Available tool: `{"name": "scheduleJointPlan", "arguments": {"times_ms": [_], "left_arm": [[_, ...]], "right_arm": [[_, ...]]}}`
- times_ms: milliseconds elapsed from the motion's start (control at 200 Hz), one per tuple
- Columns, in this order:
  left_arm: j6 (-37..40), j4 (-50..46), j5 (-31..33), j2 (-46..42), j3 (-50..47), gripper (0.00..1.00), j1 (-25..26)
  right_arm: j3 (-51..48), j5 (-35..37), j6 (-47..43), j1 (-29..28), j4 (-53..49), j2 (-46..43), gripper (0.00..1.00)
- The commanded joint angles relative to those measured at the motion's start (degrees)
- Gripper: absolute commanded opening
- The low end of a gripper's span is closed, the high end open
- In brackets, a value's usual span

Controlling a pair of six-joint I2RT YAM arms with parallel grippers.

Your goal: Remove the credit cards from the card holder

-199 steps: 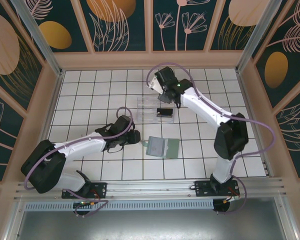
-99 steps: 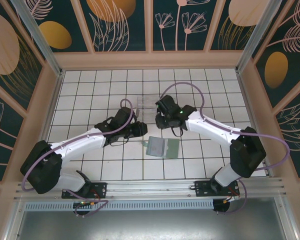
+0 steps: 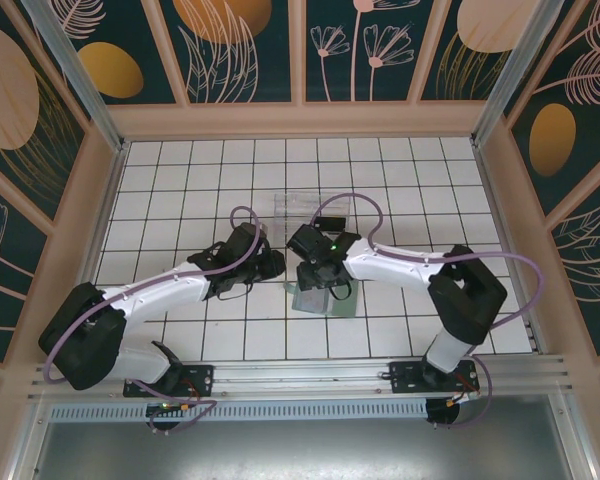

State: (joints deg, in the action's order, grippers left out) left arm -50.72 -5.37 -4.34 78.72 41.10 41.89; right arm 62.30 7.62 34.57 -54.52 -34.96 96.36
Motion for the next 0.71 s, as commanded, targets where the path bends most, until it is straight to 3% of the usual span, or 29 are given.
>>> {"name": "scheduleJointPlan", "arguments": {"times_ms": [0, 430, 701], "left_arm": [[-0.3, -0.9, 2.2, -1.6, -0.3, 0.29, -0.3], [-0.1, -0.9, 1.9, -1.6, -0.5, 0.30, -0.3], [1.2, -2.3, 1.5, -0.7, 1.0, 0.32, -0.3]], "right_arm": [[1.4, 1.7, 1.9, -0.7, -1.2, 2.6, 0.64], [2.1, 0.8, 1.6, -1.6, -0.8, 6.3, 0.64], [1.1, 4.1, 2.7, -1.5, -4.1, 4.6, 0.64]]}}
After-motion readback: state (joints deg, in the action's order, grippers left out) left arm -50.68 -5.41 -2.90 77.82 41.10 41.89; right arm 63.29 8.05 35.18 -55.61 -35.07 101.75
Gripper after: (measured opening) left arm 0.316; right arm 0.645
